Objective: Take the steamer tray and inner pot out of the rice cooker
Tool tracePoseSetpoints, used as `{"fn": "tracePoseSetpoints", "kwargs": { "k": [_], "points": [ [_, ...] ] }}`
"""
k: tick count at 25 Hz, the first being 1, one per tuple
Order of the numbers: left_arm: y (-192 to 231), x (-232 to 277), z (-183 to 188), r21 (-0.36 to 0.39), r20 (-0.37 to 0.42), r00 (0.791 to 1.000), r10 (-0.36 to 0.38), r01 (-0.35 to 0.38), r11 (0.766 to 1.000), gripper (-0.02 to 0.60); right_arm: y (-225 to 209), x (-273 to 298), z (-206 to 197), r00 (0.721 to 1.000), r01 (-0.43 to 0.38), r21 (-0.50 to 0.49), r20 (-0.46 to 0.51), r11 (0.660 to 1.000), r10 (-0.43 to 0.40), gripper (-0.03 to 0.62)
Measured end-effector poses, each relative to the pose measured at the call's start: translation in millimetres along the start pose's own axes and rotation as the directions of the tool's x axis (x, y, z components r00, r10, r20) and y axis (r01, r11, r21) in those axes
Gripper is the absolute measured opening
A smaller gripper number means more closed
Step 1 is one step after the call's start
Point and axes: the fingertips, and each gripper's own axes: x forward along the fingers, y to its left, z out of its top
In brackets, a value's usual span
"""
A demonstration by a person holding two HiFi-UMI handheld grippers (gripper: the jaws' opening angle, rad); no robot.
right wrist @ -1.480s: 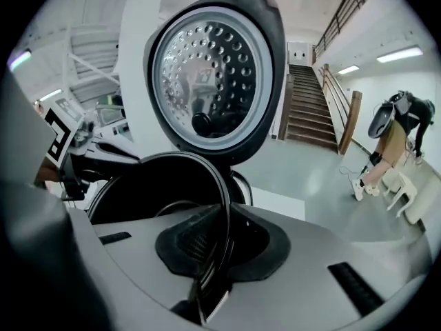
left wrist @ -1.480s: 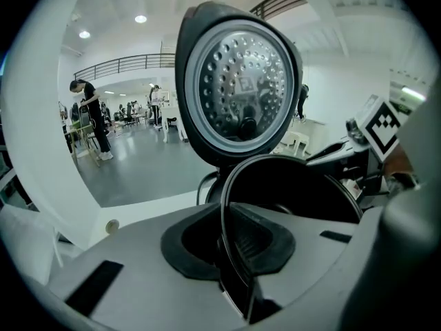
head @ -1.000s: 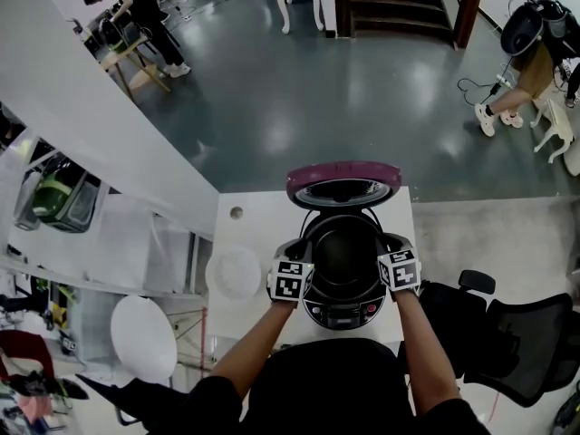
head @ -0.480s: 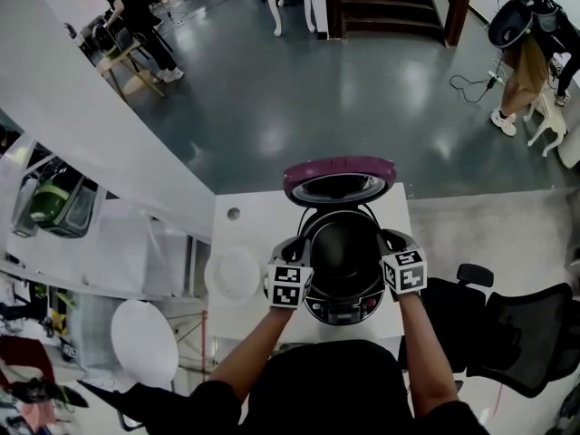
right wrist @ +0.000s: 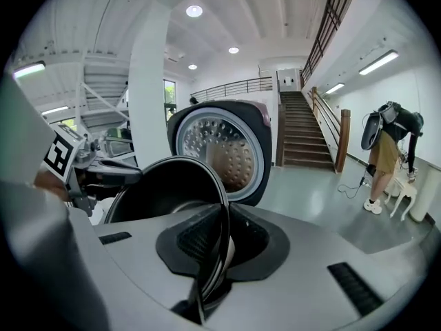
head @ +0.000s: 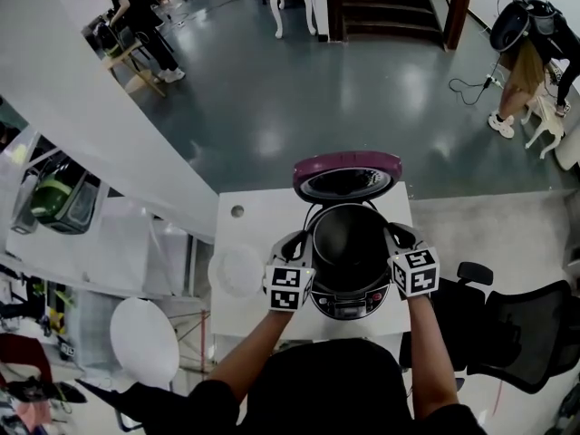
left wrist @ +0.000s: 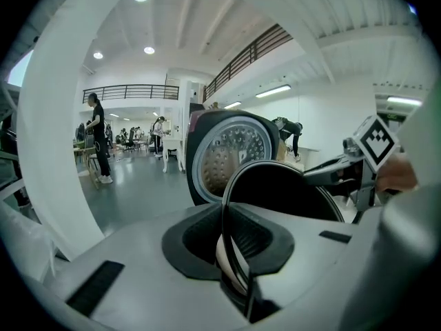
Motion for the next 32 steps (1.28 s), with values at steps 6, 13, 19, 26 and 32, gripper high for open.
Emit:
{"fn": "tracePoseSetpoints", "kwargs": {
  "k": [6, 13, 19, 26, 32],
  "points": [
    [11.5, -26.2, 16.5, -0.049, 0.052, 0.999, 0.006, -0.003, 0.999, 0.029, 19.8, -9.6, 24.1, 1.0, -0.003, -0.033, 0.026, 0.999, 0.004, 0.03],
    [39.0, -63.8, 23.6, -0.093, 0.088, 0.996, 0.034, -0.026, 0.995, 0.029, 59.4, -11.3, 44.6, 0.999, -0.03, -0.065, 0.038, 0.997, 0.033, 0.03],
    [80.4, -100.1, 16.6, -0.133, 0.104, 0.991, 0.081, -0.067, 0.989, 0.029, 110.8, -0.4, 54.5, 0.996, -0.073, -0.084, 0.036, 0.994, 0.076, 0.029],
    [133.3, -145.8, -6.5, -0.184, 0.108, 0.983, 0.149, -0.127, 0.975, 0.029, 180.4, 21.6, 60.8, 0.99, -0.134, -0.128, 0.019, 0.983, 0.138, 0.029],
    [182.7, -176.3, -32.3, -0.228, 0.09, 0.973, 0.211, -0.186, 0.956, 0.031, 238.1, 50.5, 59.0, 0.98, -0.199, -0.151, -0.007, 0.968, 0.2, 0.029]
  ]
}}
